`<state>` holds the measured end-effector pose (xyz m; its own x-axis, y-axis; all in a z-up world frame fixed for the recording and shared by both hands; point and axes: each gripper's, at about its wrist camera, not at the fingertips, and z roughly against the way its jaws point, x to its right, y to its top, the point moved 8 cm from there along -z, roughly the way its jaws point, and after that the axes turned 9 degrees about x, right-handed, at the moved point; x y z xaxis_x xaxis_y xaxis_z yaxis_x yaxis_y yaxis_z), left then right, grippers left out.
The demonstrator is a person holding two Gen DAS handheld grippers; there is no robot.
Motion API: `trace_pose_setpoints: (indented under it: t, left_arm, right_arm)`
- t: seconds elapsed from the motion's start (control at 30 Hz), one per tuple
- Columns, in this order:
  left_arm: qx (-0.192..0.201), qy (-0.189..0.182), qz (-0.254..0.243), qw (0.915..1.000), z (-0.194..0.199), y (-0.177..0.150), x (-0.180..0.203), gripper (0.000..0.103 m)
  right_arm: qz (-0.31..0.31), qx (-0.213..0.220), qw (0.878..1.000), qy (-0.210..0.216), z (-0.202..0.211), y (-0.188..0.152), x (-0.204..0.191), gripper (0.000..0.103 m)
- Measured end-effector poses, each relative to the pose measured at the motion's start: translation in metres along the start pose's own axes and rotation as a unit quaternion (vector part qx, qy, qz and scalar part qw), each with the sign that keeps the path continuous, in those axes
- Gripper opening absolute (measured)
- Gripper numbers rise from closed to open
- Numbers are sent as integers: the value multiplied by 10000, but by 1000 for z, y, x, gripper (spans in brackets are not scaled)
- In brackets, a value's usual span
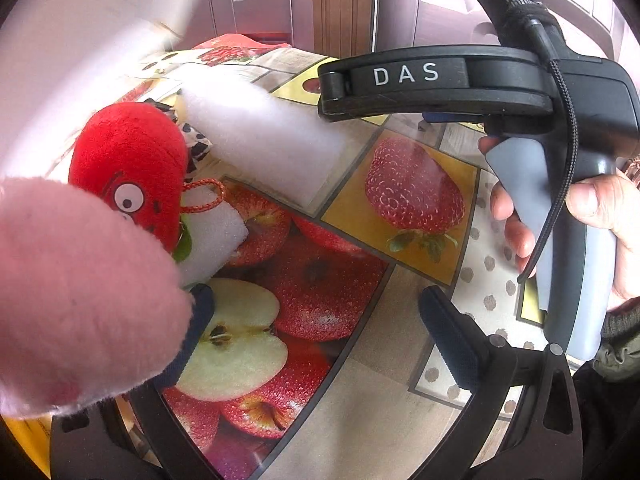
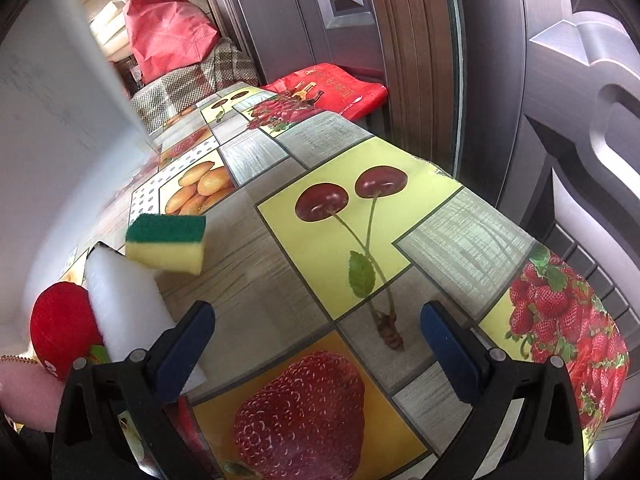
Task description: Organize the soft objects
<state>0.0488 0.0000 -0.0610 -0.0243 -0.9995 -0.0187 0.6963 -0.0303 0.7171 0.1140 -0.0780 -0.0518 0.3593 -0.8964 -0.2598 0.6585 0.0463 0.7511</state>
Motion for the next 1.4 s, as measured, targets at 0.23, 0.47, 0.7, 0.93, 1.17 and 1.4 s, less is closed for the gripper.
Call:
trace_pose_setpoints:
  t: [0.23,0.47,0.7,0.93,1.17,1.4]
  left_arm:
    - [0,-2,1,10000,0,0,0,102]
    - [1,-3,3,10000,0,0,0,102]
    - [5,-8,7,10000,0,0,-1,102]
    - [6,-9,7,10000,0,0,-1,102]
    - [6,-7,6,10000,0,0,-1,102]
    - [0,-7,-2,10000,0,0,0,102]
  right_arm:
    - [-19,3,10000,21,0,0,1,103]
    - [31,-11,10000,28,-1,0,-3,103]
    - [0,-1,10000,27,0,0,-4,103]
    - [26,-14,10000,1,-1,0,-6,103]
    - [26,-15,10000,-1,-1,0,-4,103]
    - [33,-13,10000,-34,-1,0,-3,103]
